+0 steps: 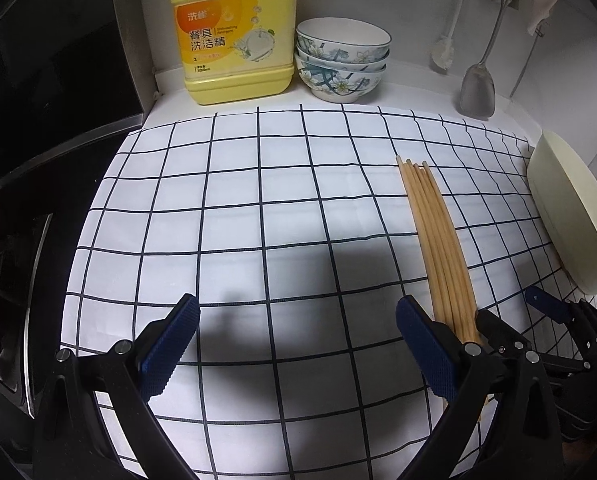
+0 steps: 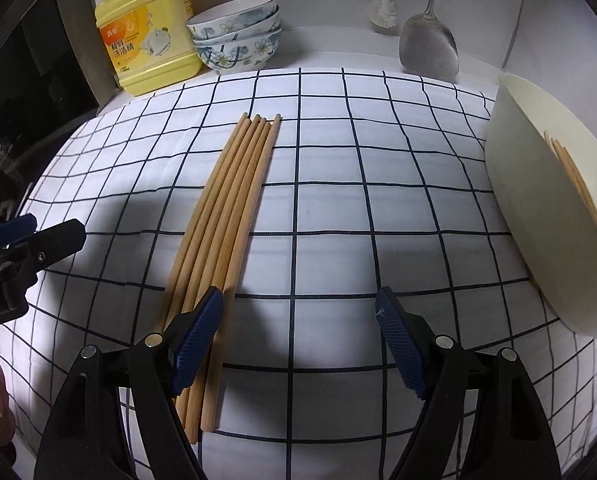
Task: Organize utensils
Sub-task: 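Separate one chopstick from the row with the right tool while the left tool separates another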
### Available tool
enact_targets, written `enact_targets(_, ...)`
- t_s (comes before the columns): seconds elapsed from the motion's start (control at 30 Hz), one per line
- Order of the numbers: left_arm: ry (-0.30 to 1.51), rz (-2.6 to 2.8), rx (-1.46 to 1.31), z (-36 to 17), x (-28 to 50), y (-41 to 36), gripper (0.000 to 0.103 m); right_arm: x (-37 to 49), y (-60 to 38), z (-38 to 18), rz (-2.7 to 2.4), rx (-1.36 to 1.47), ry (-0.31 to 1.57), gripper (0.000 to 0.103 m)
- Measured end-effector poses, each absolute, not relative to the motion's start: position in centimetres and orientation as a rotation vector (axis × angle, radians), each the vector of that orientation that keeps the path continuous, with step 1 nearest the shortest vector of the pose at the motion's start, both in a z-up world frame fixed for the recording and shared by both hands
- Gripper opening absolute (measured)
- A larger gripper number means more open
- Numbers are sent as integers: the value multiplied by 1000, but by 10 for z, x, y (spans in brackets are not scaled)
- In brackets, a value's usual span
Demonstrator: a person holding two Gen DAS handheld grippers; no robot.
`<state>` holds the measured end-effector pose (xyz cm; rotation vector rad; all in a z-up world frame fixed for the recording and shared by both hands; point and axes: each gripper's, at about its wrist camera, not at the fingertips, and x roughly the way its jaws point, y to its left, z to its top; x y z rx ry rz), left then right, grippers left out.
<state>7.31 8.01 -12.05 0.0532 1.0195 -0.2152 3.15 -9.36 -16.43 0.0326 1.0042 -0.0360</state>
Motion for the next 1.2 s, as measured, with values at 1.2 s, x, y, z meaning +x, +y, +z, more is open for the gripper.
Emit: enact_targets(1.2, 1053, -308, 132, -144, 72, 32, 97, 28, -148, -167, -104, 24, 991, 75)
